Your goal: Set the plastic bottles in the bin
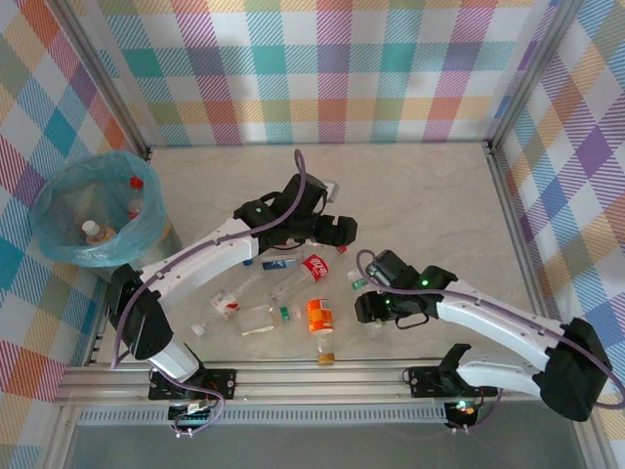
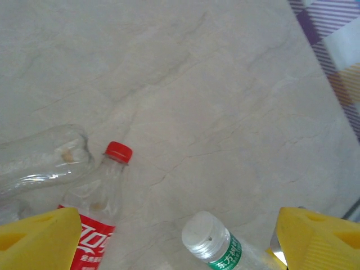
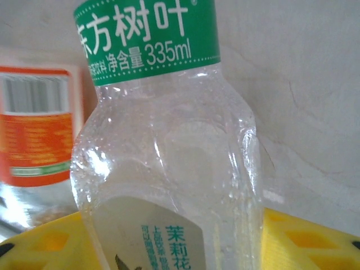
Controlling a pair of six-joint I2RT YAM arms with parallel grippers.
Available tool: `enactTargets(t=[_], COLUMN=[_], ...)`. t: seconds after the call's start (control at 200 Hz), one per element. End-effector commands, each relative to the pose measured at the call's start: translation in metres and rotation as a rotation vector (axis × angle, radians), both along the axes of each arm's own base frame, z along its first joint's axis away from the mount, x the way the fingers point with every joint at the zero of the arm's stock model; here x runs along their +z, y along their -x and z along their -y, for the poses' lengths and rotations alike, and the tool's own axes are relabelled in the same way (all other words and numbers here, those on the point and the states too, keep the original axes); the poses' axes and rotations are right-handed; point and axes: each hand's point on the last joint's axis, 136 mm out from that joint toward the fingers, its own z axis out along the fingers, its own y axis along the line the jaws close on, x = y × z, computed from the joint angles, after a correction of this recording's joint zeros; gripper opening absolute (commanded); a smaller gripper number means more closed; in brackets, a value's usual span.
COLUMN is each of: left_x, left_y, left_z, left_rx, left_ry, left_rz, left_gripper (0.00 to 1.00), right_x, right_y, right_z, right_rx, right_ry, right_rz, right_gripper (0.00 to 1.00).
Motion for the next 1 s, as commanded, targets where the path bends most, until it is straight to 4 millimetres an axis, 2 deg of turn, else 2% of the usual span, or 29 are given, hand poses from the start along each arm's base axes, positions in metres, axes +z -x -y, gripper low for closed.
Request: enactTargets(t=[0.0,0.25,0.48,0.725,0.995], left_x=[0.046,0.078,0.087,0.086,0.089], left_y=[0.017,0.040,0.051,0.052,0.049], left_z=[0.010,0.007,0.004,0.007,0.009], left_rx=[-0.051,-0.111,-0.133,-0.140,-0.129], left_ry=[0.150,0.263,0.308,0.320,0.339], left_rz=[0.036,0.047,0.042,0.027,0.031], left_gripper=[0.90,0.87,0.77,0.65,0.53], right_x=[0.038,0.107,0.153,0.163,0.164], right_y=[-0.014,-0.037,-0.044,-0.037,-0.035], right_z=[-0.006,-0.020,-0.040,-0.055,-0.059], right_rx=[0.027,0.085,0.137,0.217,0.229], right_ry=[-0.069,-0.198,-0.328,-0.398,-0.424], right_rz=[0.135,0.394,0.516,0.513,0.511], right_gripper=[0.54,0.56,0.56,0.56,0.57])
